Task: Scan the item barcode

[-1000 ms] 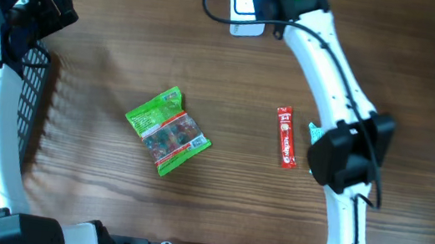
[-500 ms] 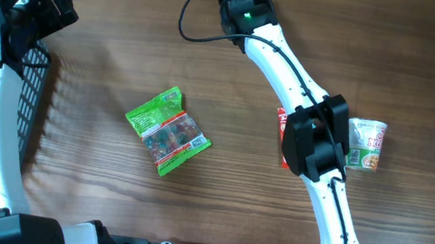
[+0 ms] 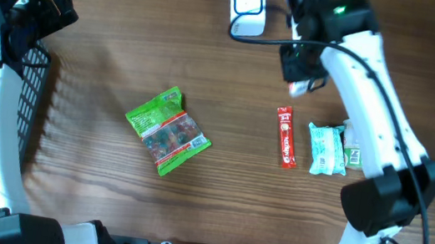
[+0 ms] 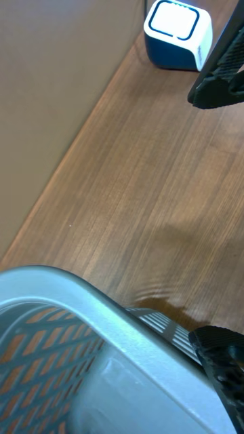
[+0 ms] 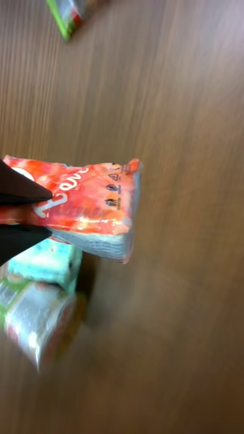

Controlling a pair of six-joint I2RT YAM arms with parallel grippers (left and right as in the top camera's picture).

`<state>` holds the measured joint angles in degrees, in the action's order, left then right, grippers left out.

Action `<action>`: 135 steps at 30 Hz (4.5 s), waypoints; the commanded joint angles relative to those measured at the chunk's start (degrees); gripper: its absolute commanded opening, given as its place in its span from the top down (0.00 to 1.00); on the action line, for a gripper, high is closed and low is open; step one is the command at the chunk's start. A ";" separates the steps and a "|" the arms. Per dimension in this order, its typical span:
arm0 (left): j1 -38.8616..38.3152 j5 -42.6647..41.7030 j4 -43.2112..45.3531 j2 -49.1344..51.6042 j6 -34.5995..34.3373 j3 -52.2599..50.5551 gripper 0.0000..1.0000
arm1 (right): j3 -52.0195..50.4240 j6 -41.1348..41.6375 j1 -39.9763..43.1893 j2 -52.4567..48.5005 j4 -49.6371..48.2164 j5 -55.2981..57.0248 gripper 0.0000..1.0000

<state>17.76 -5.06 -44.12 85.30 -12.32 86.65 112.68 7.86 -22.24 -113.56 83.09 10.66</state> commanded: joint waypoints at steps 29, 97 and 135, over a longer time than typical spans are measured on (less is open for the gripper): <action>0.09 -0.46 0.07 -0.20 -0.11 0.74 0.00 | -26.08 -1.44 -28.44 -4.96 -62.16 -24.65 0.73; 0.09 -0.46 0.07 -0.20 -0.09 0.74 0.00 | -37.33 1.14 -19.02 5.55 -42.58 -5.53 0.00; 0.09 -0.46 0.07 -0.20 -0.11 0.74 0.00 | -36.54 2.19 -10.69 6.86 -42.95 -23.15 0.96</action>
<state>17.76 -5.06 -44.16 85.30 -12.32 86.65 76.09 11.77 -32.86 -106.56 40.69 -14.35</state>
